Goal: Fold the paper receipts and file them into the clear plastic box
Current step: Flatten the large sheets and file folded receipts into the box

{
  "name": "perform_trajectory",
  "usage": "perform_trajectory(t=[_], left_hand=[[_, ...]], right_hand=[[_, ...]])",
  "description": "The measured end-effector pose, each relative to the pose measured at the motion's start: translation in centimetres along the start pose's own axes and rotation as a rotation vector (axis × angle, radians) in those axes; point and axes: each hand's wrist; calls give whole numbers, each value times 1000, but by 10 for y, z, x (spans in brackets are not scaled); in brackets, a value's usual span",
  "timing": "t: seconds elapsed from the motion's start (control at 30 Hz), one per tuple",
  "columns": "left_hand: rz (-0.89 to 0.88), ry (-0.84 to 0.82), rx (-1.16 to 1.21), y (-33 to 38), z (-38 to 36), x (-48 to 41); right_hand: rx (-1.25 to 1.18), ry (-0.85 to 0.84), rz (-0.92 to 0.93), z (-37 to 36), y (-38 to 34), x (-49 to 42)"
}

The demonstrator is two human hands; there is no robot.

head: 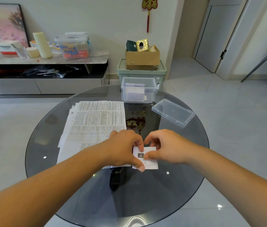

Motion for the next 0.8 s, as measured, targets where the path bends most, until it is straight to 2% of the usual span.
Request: perform_trajectory(t=[0.27, 0.57, 0.67, 0.8], left_hand=[[-33, 9, -21, 3, 1, 3], [-34, 28, 106, -1, 1, 10], [4, 130, 263, -3, 3, 10], [22, 382, 437, -2, 8, 6]], right_hand=[[7, -4, -17, -2, -8, 0], [-380, -19, -71, 2, -6, 8], [-471, 42, -80, 3, -5, 10], [-501, 263, 30, 7, -4, 9]])
Point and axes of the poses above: each hand's wrist, its own x-axis away from the middle knuckle, its own z-axis out of the back of the hand, y = z × x, and after that the axes turned 8 degrees about -x, right-handed
